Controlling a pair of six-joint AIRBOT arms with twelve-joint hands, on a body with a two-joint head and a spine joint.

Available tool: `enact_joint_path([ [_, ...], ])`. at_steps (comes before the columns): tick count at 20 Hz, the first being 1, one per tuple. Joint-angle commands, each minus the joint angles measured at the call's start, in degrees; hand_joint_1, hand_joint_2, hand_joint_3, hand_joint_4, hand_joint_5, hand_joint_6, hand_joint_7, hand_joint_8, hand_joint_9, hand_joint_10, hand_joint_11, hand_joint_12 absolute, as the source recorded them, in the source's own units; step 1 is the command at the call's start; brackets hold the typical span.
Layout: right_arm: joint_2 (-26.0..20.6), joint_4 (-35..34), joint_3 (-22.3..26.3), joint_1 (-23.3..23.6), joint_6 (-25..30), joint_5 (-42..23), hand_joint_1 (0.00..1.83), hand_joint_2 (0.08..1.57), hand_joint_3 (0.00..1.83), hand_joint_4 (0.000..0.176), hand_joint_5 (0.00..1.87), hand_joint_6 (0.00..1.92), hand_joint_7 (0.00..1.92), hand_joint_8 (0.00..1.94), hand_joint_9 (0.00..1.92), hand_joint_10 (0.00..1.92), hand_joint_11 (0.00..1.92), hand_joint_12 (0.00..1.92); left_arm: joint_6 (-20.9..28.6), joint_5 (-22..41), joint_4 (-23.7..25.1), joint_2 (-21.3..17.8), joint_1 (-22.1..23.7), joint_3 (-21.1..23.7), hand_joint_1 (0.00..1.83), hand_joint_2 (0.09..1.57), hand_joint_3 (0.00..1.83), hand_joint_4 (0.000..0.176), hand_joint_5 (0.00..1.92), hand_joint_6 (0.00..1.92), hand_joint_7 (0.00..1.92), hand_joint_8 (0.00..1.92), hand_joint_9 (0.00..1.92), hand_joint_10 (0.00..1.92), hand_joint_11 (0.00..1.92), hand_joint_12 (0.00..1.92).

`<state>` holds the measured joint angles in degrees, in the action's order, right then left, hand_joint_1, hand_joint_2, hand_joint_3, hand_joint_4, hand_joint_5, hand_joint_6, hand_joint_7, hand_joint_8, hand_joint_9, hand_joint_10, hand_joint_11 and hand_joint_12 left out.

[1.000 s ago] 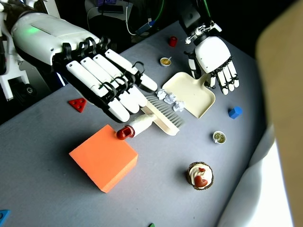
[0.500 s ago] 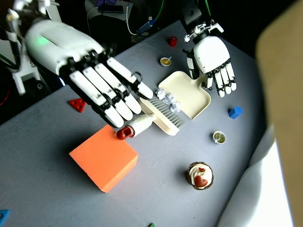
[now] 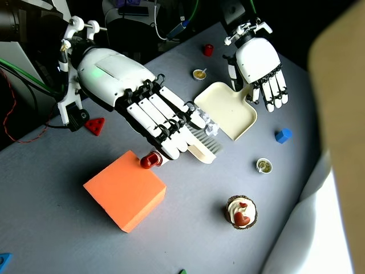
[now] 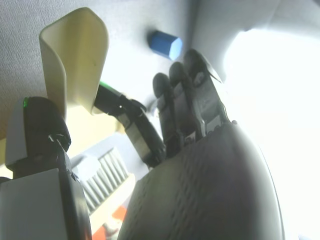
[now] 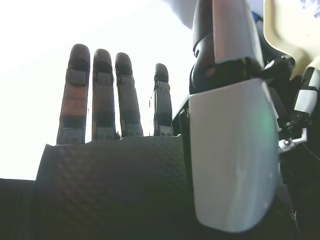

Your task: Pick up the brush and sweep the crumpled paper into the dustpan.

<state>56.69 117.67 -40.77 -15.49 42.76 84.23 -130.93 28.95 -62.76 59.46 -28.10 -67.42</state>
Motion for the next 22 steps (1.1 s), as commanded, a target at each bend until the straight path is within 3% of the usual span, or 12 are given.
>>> enact_joint_path([
  [1,0.2,4.8,-0.2,0.2,-0.1,3.2,1.17,0.94,0.00,0.000,0.21,0.00,0.23,0.00,0.24,0.00,0.27,0.03,-0.5,5.0,1.7,-0.8,0.1,0.1,1.09,1.08,0.00,0.038,1.06,0.84,0.35,0.00,0.26,0.00,0.14,0.23],
  [4,1.3,3.2,-1.5,-0.3,-0.1,3.2,1.19,0.93,0.00,0.000,0.21,0.00,0.22,0.00,0.24,0.00,0.26,0.02,-0.5,5.8,1.1,-0.9,-0.7,0.7,1.09,1.08,0.00,0.036,1.07,0.83,0.35,0.00,0.26,0.00,0.14,0.27],
  [5,1.7,2.8,-2.0,-0.7,-0.1,3.1,1.18,0.93,0.00,0.000,0.21,0.00,0.23,0.00,0.25,0.00,0.26,0.02,-0.5,5.9,0.8,-0.9,-0.9,0.7,1.10,1.07,0.00,0.024,1.08,0.81,0.36,0.00,0.29,0.01,0.17,0.31],
  [7,2.2,2.6,-2.7,-1.3,0.0,3.0,1.17,0.94,0.00,0.000,0.21,0.00,0.21,0.00,0.22,0.00,0.26,0.02,-0.2,6.1,0.8,-1.0,-1.2,0.7,1.09,1.08,0.00,0.038,1.07,0.82,0.30,0.00,0.23,0.00,0.11,0.30],
  [8,2.8,2.5,-3.6,-1.7,0.0,3.0,1.20,0.94,0.00,0.000,0.22,0.01,0.22,0.01,0.23,0.01,0.27,0.02,0.2,6.4,0.8,-1.0,-1.5,0.7,1.11,1.08,0.00,0.001,1.07,0.83,0.30,0.00,0.23,0.00,0.11,0.30],
  [9,3.2,2.3,-4.2,-1.8,0.0,3.0,1.20,0.94,0.00,0.000,0.21,0.00,0.22,0.01,0.23,0.01,0.27,0.02,0.6,6.5,0.9,-1.1,-1.8,0.8,1.13,1.07,0.00,0.000,1.09,0.80,0.31,0.00,0.25,0.00,0.13,0.32],
  [14,5.9,1.9,-8.5,-2.5,0.5,2.9,1.19,0.93,0.00,0.000,0.19,0.00,0.21,0.00,0.24,0.01,0.27,0.02,1.7,7.4,1.2,-1.1,-2.3,0.7,1.11,1.08,0.00,0.000,1.07,0.83,0.32,0.01,0.25,0.00,0.11,0.34],
  [17,8.1,1.8,-12.2,-2.7,0.6,2.7,1.16,0.93,0.00,0.000,0.21,0.01,0.23,0.01,0.23,0.00,0.27,0.02,1.7,7.4,1.2,-1.1,-2.3,0.6,1.10,1.07,0.00,0.020,1.09,0.81,0.33,0.00,0.25,0.00,0.10,0.36],
  [18,9.0,1.8,-13.5,-2.7,0.7,2.7,1.16,0.95,0.01,0.000,0.19,0.00,0.22,0.00,0.22,0.00,0.24,0.01,1.7,7.5,1.2,-1.1,-2.3,0.5,1.12,1.07,0.00,0.000,1.09,0.79,0.36,0.01,0.26,0.01,0.08,0.35],
  [20,10.5,1.8,-15.2,-2.7,1.1,2.5,1.15,0.94,0.00,0.000,0.20,0.00,0.21,0.00,0.22,0.00,0.26,0.02,1.7,7.3,1.4,-1.1,-2.2,0.5,1.10,1.07,0.00,0.029,1.09,0.80,0.36,0.00,0.25,0.00,0.07,0.35],
  [21,10.8,1.8,-15.5,-2.7,1.3,2.4,1.15,0.95,0.01,0.000,0.20,0.00,0.21,0.00,0.22,0.00,0.27,0.02,1.7,7.3,1.4,-1.1,-2.2,0.5,1.11,1.07,0.00,0.000,1.09,0.80,0.36,0.00,0.25,0.00,0.05,0.34],
  [22,11.4,1.8,-16.1,-2.8,1.7,2.3,1.14,0.95,0.01,0.000,0.20,0.00,0.21,0.00,0.22,0.00,0.27,0.02,1.7,7.3,1.4,-1.0,-2.2,0.5,1.12,1.07,0.00,0.000,1.08,0.81,0.34,0.00,0.23,0.00,0.03,0.33],
])
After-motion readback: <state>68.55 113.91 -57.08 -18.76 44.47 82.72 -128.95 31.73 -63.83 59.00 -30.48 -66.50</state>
